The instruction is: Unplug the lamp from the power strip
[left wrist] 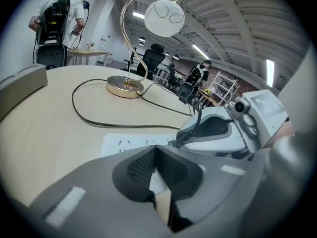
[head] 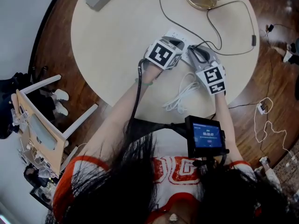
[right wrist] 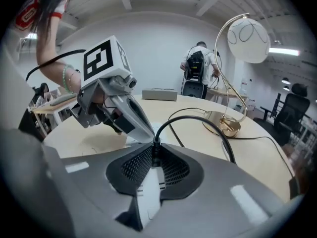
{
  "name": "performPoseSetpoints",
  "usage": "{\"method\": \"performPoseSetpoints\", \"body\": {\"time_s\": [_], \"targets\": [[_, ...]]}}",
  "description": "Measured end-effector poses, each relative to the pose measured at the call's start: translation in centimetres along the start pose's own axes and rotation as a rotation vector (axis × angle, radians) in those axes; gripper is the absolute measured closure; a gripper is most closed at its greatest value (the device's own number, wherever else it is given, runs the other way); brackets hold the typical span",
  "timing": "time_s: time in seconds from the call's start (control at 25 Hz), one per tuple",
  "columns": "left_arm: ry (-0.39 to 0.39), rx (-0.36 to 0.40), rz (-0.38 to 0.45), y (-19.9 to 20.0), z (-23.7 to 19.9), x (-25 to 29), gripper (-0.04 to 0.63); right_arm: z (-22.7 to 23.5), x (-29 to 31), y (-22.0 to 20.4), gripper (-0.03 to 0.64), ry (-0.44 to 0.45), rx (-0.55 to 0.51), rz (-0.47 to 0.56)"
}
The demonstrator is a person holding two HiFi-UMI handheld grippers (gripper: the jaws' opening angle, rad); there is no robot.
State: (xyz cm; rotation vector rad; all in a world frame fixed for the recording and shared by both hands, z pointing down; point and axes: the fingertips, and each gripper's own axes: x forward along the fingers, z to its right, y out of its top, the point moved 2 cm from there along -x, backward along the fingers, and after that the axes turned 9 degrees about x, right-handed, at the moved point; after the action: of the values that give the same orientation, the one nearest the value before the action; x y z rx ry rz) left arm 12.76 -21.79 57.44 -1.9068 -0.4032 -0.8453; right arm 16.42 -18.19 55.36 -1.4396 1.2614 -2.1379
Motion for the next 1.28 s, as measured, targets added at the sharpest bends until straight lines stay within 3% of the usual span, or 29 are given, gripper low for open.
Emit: {"method": "performPoseSetpoints", "body": {"time_s": [0.16, 0.2, 0.32, 0.56, 0.68, 0.76, 0.92, 1.16, 1.28], "targets": [[0.003, 0.003, 0.005, -0.1, -0.1, 0.0, 0.595, 1.4, -2.9, 4.4, 0.565, 0.079, 0.316, 0.292], [0.004, 0.002, 0.008, -0.1, -0.3, 0.0, 0.595, 1.5, -3.1, 5.1, 0.563, 0.067, 0.288, 0.287], [0.01, -0.012, 0.009, -0.3, -0.6, 0.0, 0.595, 1.6, -2.6, 4.1, 0.563, 0.009, 0.148, 0.141], [0.03, 0.015, 0.023, -0.5, -0.6, 0.5, 0.595, 2.4, -2.1, 0.3, 0.561, -0.064, 0.178, -0.042], [0.038, -0.017, 0.07, -0.6, -0.7, 0.4, 0.595, 1.9, -1.6, -0.7, 0.56, -0.073, 0.176, -0.089], [0.031, -0.044, 0.138, 0.0, -0.1, -0.6, 0.595, 1.6, -1.8, -0.9, 0.551, -0.076, 0.169, -0.112], [0.026, -0.015, 0.216, 1.7, 1.5, -3.3, 0.595, 0.9, -3.1, -1.2, 0.483, -0.084, 0.166, -0.136], [0.005, -0.066, 0.322, 2.8, 3.0, -6.9, 0.595, -0.6, -6.3, -2.2, 0.483, -0.139, 0.21, -0.129], [-0.006, -0.06, 0.381, 3.0, 3.9, -8.4, 0.595, -1.2, -8.6, -2.1, 0.483, -0.193, 0.263, -0.059]]}}
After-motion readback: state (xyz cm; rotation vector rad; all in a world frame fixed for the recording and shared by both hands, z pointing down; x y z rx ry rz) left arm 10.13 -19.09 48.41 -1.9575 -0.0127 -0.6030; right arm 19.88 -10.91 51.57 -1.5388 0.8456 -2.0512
